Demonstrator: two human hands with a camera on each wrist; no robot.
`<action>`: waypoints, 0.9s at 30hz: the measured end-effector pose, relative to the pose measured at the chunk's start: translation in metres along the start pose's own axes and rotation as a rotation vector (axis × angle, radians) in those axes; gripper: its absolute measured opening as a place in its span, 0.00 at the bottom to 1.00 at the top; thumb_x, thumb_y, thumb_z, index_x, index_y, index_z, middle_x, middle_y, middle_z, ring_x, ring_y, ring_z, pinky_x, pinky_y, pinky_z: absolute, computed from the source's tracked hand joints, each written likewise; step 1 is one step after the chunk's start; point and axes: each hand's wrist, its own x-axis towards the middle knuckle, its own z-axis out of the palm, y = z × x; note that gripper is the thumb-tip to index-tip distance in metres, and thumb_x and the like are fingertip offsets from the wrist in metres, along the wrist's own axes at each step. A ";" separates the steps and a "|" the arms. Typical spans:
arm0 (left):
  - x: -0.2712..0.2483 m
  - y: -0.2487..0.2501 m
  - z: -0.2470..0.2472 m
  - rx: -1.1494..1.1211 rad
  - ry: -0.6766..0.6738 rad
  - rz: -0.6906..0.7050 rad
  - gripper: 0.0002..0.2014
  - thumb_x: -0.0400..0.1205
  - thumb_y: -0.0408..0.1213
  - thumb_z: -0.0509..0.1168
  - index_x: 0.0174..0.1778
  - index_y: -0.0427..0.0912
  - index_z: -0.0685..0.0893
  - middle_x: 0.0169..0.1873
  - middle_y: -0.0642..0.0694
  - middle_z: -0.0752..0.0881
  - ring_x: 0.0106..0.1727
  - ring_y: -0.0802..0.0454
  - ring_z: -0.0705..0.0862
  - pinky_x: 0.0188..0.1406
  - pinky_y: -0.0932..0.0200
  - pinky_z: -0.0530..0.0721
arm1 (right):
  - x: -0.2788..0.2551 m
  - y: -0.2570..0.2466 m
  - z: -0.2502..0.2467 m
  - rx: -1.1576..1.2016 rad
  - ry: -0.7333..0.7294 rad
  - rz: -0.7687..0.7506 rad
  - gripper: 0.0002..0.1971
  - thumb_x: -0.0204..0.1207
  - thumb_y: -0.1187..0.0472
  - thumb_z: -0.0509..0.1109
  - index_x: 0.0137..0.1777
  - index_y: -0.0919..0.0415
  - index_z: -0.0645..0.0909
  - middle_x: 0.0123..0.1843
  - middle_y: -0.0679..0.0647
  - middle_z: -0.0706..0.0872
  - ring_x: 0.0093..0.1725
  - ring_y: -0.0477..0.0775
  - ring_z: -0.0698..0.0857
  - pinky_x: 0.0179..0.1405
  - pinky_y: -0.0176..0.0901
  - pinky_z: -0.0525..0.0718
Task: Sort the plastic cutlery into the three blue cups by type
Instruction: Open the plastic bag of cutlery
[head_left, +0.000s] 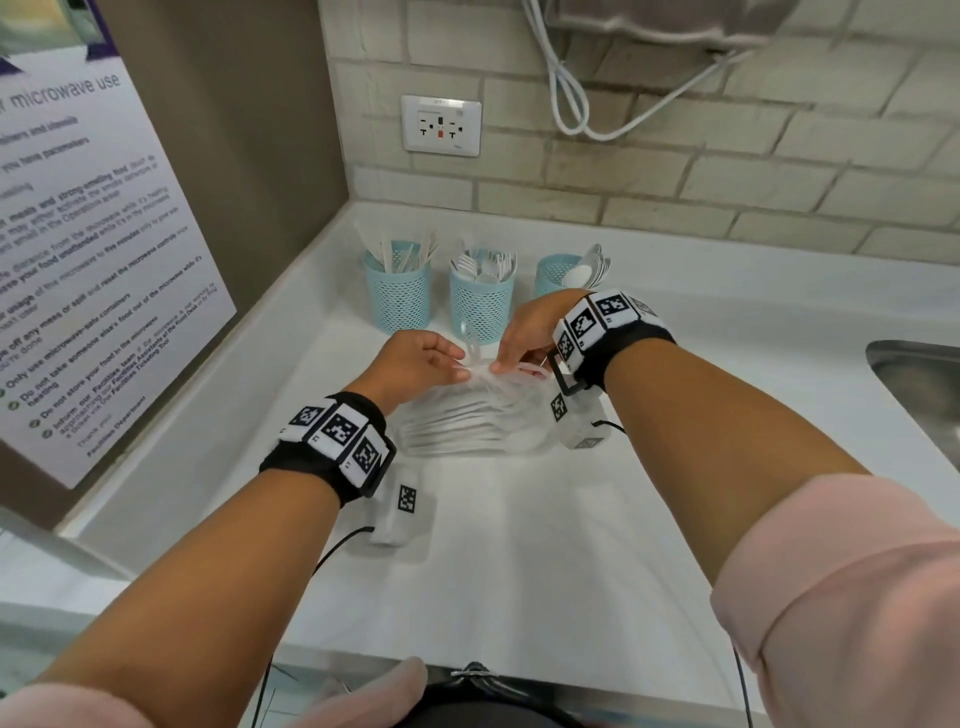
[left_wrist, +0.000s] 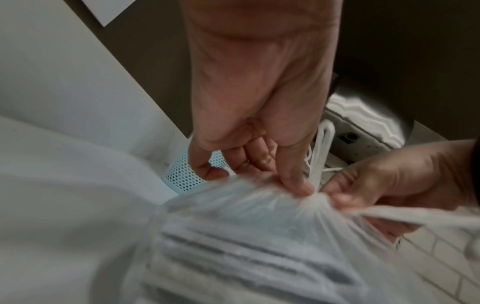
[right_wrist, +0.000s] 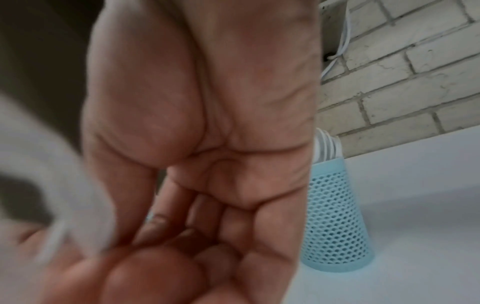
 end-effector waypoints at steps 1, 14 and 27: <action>0.000 -0.001 0.001 0.005 0.014 0.016 0.13 0.71 0.25 0.76 0.50 0.34 0.86 0.33 0.47 0.85 0.29 0.68 0.82 0.30 0.79 0.77 | -0.004 0.002 0.001 0.007 -0.004 -0.027 0.12 0.76 0.46 0.69 0.39 0.53 0.79 0.34 0.48 0.79 0.35 0.47 0.76 0.44 0.38 0.76; 0.000 -0.006 0.002 0.090 0.028 0.146 0.07 0.72 0.22 0.72 0.45 0.31 0.89 0.31 0.50 0.88 0.31 0.64 0.83 0.38 0.72 0.81 | -0.007 0.020 0.016 0.502 -0.018 -0.180 0.08 0.72 0.61 0.75 0.45 0.52 0.78 0.40 0.53 0.77 0.42 0.51 0.74 0.43 0.39 0.77; 0.002 -0.019 0.003 0.048 0.068 0.093 0.04 0.75 0.32 0.73 0.36 0.42 0.86 0.31 0.50 0.83 0.29 0.65 0.78 0.38 0.72 0.76 | -0.010 -0.010 0.024 0.754 0.480 -0.465 0.08 0.70 0.64 0.76 0.33 0.53 0.83 0.39 0.48 0.88 0.40 0.40 0.82 0.46 0.31 0.76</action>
